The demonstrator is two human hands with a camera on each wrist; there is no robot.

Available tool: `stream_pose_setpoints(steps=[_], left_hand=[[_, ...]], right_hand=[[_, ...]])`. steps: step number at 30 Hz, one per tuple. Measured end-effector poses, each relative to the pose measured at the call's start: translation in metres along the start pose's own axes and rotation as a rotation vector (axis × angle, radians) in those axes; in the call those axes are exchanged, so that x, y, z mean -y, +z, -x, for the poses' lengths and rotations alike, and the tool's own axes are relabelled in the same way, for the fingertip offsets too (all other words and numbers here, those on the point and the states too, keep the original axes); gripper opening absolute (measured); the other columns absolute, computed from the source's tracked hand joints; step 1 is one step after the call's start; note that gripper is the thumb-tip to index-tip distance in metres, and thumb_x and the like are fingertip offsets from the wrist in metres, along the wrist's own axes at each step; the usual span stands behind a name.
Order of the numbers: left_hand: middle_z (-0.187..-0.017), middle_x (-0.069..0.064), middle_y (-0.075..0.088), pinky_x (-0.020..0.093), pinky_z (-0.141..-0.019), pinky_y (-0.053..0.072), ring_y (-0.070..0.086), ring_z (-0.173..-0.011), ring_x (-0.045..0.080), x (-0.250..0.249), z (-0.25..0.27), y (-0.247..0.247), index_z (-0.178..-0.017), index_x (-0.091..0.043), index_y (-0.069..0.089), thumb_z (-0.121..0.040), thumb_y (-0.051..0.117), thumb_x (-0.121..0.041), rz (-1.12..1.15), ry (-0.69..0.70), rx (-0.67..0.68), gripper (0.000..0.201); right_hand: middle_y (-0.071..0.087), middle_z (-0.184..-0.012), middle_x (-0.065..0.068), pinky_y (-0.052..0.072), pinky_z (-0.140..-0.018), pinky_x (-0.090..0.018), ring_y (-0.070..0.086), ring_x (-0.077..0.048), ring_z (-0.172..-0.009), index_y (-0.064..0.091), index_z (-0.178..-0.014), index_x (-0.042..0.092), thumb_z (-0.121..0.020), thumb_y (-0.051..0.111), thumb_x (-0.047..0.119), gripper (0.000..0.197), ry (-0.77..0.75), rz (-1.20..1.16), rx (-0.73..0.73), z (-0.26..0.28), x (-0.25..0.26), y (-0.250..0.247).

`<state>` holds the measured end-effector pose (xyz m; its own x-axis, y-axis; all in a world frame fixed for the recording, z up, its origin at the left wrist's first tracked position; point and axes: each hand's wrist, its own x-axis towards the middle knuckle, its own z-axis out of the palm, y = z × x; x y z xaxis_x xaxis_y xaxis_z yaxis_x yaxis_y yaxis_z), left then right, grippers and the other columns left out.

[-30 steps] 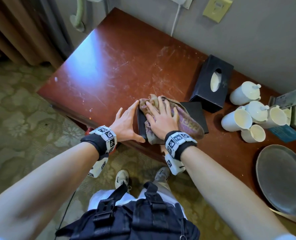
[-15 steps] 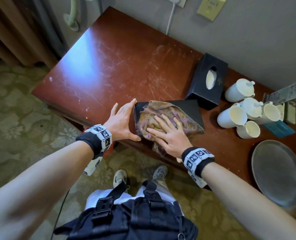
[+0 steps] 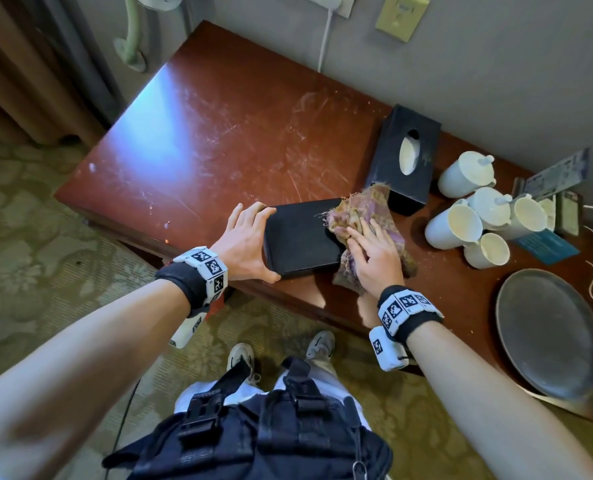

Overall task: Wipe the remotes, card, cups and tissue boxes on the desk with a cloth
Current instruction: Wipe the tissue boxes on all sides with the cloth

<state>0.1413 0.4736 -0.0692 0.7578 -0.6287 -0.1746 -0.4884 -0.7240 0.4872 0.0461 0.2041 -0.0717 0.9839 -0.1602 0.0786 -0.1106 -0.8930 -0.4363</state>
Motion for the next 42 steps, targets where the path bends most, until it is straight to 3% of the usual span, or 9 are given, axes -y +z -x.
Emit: stream_pose_setpoints(steps=[3, 7, 12, 16, 21, 29, 32, 36, 42], left_hand=[[-0.153, 0.01, 0.025, 0.043, -0.124, -0.004, 0.01, -0.149, 0.026, 0.002, 0.007, -0.008, -0.15, -0.009, 0.022, -0.048, 0.071, -0.071, 0.096, -0.053, 0.047, 0.129], [-0.157, 0.004, 0.024, 0.046, -0.119, 0.023, 0.02, -0.146, 0.022, 0.009, 0.011, -0.033, -0.152, -0.018, 0.02, -0.046, 0.073, -0.065, 0.412, -0.21, 0.138, 0.127], [-0.163, 0.001, 0.015, 0.036, -0.112, 0.025, 0.019, -0.148, 0.017, 0.015, 0.003, -0.051, -0.155, -0.026, 0.014, -0.067, 0.081, -0.044, 0.679, -0.285, 0.14, 0.112], [-0.16, -0.003, 0.02, 0.048, -0.119, 0.024, 0.023, -0.146, 0.018, 0.024, 0.002, -0.058, -0.15, -0.035, 0.026, -0.053, 0.077, -0.062, 0.685, -0.314, -0.045, 0.113], [-0.152, -0.009, 0.03, 0.053, -0.117, 0.026, 0.031, -0.142, 0.022, 0.029, -0.007, -0.066, -0.131, -0.048, 0.042, -0.054, 0.071, -0.071, 0.604, -0.359, -0.209, 0.086], [-0.144, -0.007, 0.046, 0.055, -0.113, 0.032, 0.046, -0.131, 0.022, 0.024, -0.017, -0.069, -0.114, -0.054, 0.049, -0.069, 0.062, -0.066, 0.613, -0.386, -0.29, 0.048], [-0.146, -0.008, 0.047, 0.054, -0.115, 0.029, 0.042, -0.135, 0.02, 0.017, -0.012, -0.068, -0.129, -0.05, 0.045, -0.07, 0.074, -0.057, 0.566, -0.308, -0.18, 0.066], [-0.15, 0.001, 0.045, 0.047, -0.116, 0.027, 0.039, -0.137, 0.025, 0.016, -0.009, -0.063, -0.15, -0.029, 0.027, -0.072, 0.087, -0.028, 0.485, -0.33, -0.118, 0.098], [-0.148, 0.0, 0.049, 0.053, -0.116, 0.026, 0.041, -0.138, 0.022, 0.026, -0.009, -0.054, -0.147, -0.026, 0.033, -0.071, 0.087, -0.035, 0.47, -0.325, -0.14, 0.093]], right_hand=[[0.06, -0.135, -0.009, 0.032, -0.114, -0.042, 0.052, -0.024, -0.13, 0.07, -0.12, 0.012, -0.097, 0.049, 0.034, 0.038, -0.073, -0.078, -0.124, -0.005, 0.009, -0.011], [0.065, -0.129, -0.004, 0.033, -0.109, -0.056, 0.055, -0.019, -0.127, 0.072, -0.117, 0.021, -0.096, 0.047, 0.039, 0.036, -0.142, -0.103, -0.218, -0.019, 0.022, -0.016], [0.033, -0.157, 0.0, -0.007, -0.115, -0.058, 0.009, -0.027, -0.151, 0.056, -0.133, 0.045, -0.098, 0.038, 0.051, 0.039, -0.034, 0.18, -0.165, -0.042, 0.041, -0.011], [0.017, -0.163, -0.004, -0.001, -0.115, -0.063, -0.001, -0.027, -0.151, 0.041, -0.144, 0.045, -0.096, 0.026, 0.058, 0.052, 0.049, 0.231, -0.125, -0.062, 0.055, -0.011], [0.017, -0.163, 0.001, -0.002, -0.112, -0.069, 0.002, -0.03, -0.151, 0.034, -0.146, 0.05, -0.096, 0.034, 0.056, 0.05, -0.08, 0.321, -0.053, -0.07, 0.065, -0.011], [-0.002, -0.165, 0.0, 0.001, -0.114, -0.068, -0.005, -0.03, -0.151, 0.002, -0.154, 0.041, -0.098, 0.027, 0.055, 0.063, -0.022, 0.285, 0.045, -0.094, 0.077, -0.007], [-0.01, -0.164, -0.007, -0.004, -0.113, -0.067, -0.012, -0.033, -0.15, 0.002, -0.154, 0.043, -0.096, 0.029, 0.061, 0.067, 0.088, 0.243, 0.02, -0.103, 0.08, -0.006], [0.005, -0.165, -0.004, -0.003, -0.116, -0.063, -0.002, -0.033, -0.15, 0.017, -0.152, 0.045, -0.099, 0.027, 0.057, 0.056, 0.114, 0.307, 0.117, -0.115, 0.08, -0.007], [0.033, -0.157, -0.005, 0.012, -0.12, -0.05, 0.022, -0.036, -0.146, 0.04, -0.149, 0.027, -0.101, 0.027, 0.044, 0.052, 0.011, 0.265, 0.015, -0.113, 0.073, -0.005]])
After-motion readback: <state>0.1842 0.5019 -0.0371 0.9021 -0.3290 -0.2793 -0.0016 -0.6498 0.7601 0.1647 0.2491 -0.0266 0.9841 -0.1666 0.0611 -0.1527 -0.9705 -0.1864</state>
